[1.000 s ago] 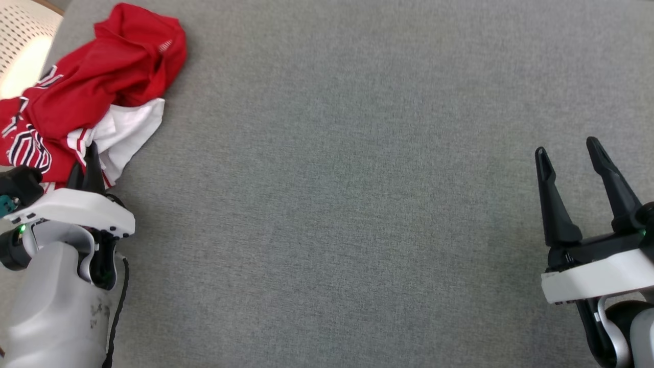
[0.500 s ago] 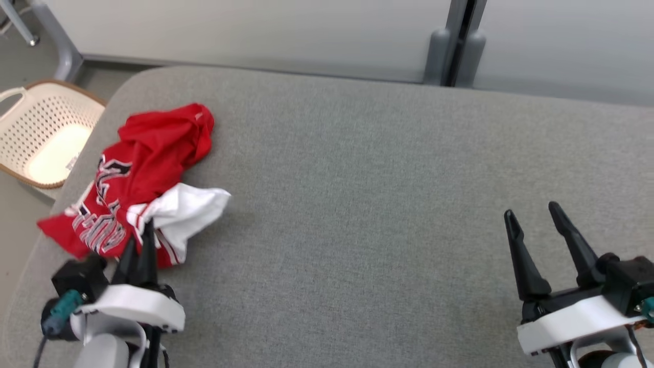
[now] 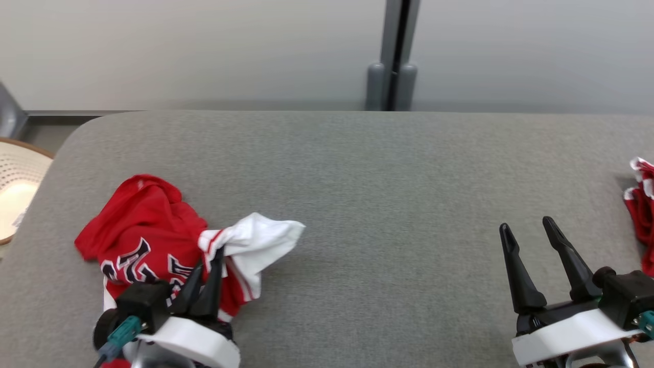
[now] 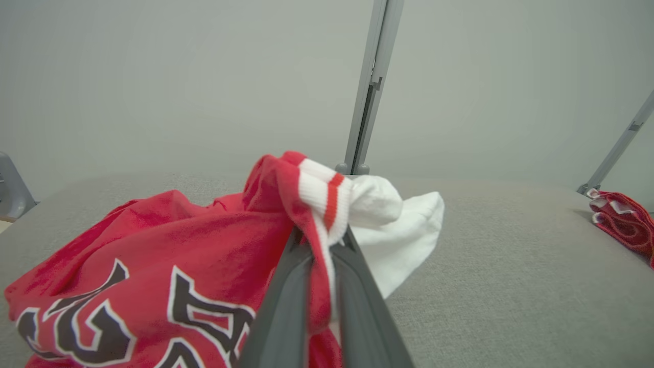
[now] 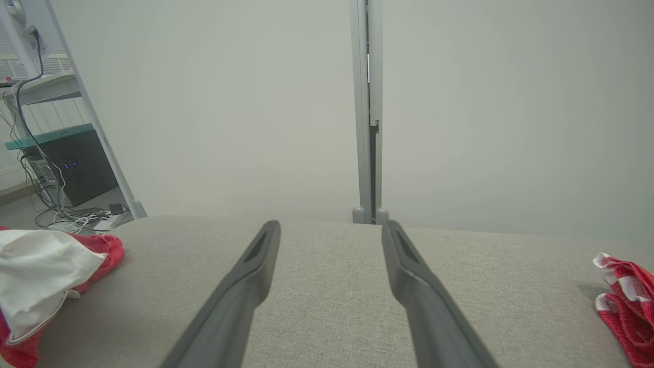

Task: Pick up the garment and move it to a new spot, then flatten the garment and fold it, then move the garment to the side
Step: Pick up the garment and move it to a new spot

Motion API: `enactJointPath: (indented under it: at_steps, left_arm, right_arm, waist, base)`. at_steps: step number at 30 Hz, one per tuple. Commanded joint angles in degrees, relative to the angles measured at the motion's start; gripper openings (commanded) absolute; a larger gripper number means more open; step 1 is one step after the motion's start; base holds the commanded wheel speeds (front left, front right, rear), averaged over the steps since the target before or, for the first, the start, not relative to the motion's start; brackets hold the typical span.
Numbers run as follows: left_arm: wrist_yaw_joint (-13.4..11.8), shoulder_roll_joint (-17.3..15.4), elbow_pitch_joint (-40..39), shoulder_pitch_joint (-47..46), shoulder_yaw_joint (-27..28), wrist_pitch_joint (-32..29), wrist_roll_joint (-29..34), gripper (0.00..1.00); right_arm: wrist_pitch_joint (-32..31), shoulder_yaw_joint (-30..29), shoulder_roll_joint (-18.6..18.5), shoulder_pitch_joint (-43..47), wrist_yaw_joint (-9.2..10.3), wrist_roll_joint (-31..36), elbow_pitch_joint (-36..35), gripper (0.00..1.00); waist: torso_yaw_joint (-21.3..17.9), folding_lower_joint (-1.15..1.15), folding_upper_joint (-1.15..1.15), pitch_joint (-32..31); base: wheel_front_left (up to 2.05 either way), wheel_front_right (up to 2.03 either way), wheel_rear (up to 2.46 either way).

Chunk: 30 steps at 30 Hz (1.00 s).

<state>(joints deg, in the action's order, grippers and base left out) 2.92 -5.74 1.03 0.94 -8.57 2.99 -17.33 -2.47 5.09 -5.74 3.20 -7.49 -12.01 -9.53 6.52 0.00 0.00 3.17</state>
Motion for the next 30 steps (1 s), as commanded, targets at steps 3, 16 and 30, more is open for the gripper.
enactJointPath:
  at_steps: [3,16,30]
  left_arm:
    - [1.3,0.3,-1.3,-3.6,-2.6,-1.1,0.4,0.0]
    - [4.0,2.0,5.1,-20.8,-16.5,-1.9,1.8,0.0]
    - [2.4,2.5,19.6,-28.5,-16.9,4.4,-0.4,1.0]
  right_arm:
    - [0.4,0.2,0.1,-1.9,0.0,-0.1,-0.8,1.0]
    - [5.4,-1.5,2.2,-6.6,0.0,-1.2,1.0,1.0]
    - [8.9,-1.5,2.8,-7.9,0.0,-2.2,4.3,1.0]
  waist:
    - [-5.0,0.0,0.0,3.4]
    - [-21.2,0.0,0.0,16.6]
    - [-23.7,0.0,0.0,18.9]
  base:
    - [0.0,0.0,0.0]
    - [0.0,0.0,0.0]
    - [0.0,0.0,0.0]
